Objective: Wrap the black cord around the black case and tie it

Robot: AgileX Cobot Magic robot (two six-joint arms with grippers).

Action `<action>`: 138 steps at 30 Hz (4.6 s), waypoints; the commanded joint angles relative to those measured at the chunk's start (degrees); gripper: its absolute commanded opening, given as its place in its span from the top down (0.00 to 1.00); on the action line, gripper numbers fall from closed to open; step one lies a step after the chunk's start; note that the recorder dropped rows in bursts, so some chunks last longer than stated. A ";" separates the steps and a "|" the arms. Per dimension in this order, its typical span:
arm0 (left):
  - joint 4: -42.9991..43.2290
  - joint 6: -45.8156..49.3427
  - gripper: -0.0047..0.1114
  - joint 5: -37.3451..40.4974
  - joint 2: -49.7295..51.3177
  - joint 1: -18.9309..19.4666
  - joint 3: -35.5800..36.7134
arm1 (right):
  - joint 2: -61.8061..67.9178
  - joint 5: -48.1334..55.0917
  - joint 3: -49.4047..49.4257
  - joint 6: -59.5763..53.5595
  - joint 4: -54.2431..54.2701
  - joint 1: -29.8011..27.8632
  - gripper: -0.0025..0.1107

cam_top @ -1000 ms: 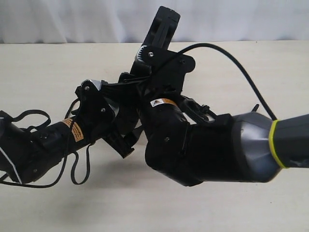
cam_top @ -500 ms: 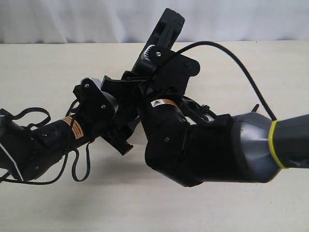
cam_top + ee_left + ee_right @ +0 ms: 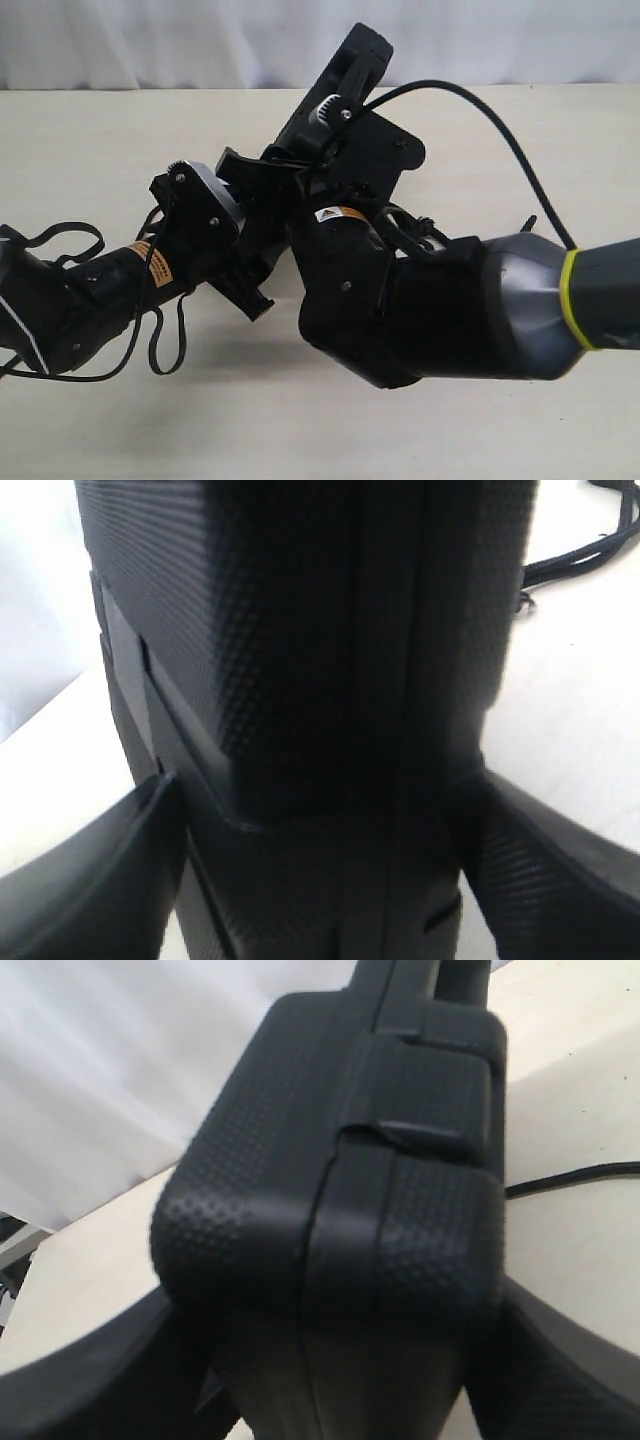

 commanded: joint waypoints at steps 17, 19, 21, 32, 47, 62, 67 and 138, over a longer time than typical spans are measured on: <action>0.86 -1.39 0.96 1.96 0.39 -0.32 -0.42 | -11.63 1.75 -0.49 -17.64 10.85 0.11 0.46; 0.86 -1.39 0.96 1.73 0.39 -0.32 -0.42 | -12.49 1.91 -0.49 -20.61 13.49 0.11 0.46; 0.86 -1.39 0.96 1.73 0.39 -0.32 -0.42 | -12.77 2.83 -0.49 -22.60 15.02 0.11 0.46; -1.92 -1.39 0.96 0.80 0.39 -0.32 -0.42 | -11.90 2.60 -0.49 -24.53 15.14 0.11 0.46; -2.07 -1.39 0.96 2.69 0.39 -0.32 -0.42 | -12.47 8.98 -0.49 -31.52 17.06 0.11 0.06; -7.92 -1.39 0.96 4.04 0.39 -0.32 -0.42 | -36.37 6.42 10.28 -71.27 23.85 -18.92 0.20; -13.15 -1.39 0.96 3.65 0.39 -0.32 -0.42 | -35.70 12.34 12.04 -70.19 23.85 -29.12 0.54; -16.63 -0.76 0.96 1.66 0.39 -0.32 -0.42 | 13.90 32.55 2.16 -24.79 23.85 -40.60 0.92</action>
